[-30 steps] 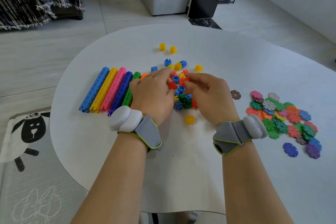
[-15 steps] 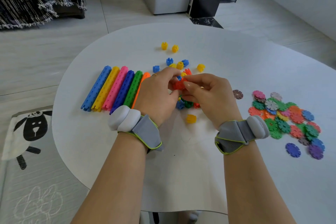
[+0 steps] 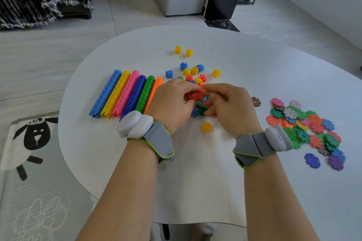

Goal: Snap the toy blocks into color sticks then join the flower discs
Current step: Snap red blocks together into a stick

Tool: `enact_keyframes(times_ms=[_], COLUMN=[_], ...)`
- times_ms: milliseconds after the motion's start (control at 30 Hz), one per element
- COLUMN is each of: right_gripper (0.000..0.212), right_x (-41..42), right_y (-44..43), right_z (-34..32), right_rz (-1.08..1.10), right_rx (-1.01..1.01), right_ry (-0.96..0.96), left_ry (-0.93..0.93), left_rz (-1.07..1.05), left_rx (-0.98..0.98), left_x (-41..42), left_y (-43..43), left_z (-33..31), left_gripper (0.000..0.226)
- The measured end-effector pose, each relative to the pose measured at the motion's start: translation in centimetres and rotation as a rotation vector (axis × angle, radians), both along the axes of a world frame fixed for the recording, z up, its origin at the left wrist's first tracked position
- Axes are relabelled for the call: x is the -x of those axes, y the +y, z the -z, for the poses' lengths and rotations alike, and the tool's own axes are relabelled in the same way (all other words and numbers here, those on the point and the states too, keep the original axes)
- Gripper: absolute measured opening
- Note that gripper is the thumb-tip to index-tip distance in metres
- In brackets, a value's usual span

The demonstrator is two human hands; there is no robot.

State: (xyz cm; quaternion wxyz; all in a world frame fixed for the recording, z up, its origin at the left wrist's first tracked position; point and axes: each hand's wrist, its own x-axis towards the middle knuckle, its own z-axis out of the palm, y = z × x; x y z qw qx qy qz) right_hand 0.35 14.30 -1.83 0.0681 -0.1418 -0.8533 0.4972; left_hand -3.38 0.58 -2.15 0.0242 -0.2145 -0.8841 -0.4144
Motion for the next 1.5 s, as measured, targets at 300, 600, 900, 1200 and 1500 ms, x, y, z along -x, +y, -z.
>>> enact_keyframes(times_ms=[300, 600, 900, 1200, 1500], right_gripper=[0.020, 0.026, 0.023, 0.021, 0.029], right_x=[-2.5, -2.1, -2.0, -2.4, -2.1], right_y=[2.1, 0.4, 1.4, 0.5, 0.4], right_z=[0.4, 0.9, 0.0, -0.3, 0.0], right_rz=[0.040, -0.025, 0.004, -0.037, -0.098], right_rx=[-0.395, -0.692, -0.235, 0.107, 0.277], right_ry=[-0.044, -0.200, -0.010, 0.028, 0.010], left_ry=[-0.046, -0.028, -0.040, -0.101, -0.137], left_rz=[0.025, 0.046, 0.027, 0.028, 0.019], left_rx=[0.111, 0.201, 0.174, 0.035, 0.005], left_x=[-1.4, -1.9, -1.3, -1.5, -1.4], left_y=[-0.4, 0.0, -0.3, -0.3, -0.6], left_z=[-0.7, -0.6, -0.5, -0.5, -0.7], left_gripper=[0.032, 0.034, 0.033, 0.028, 0.029])
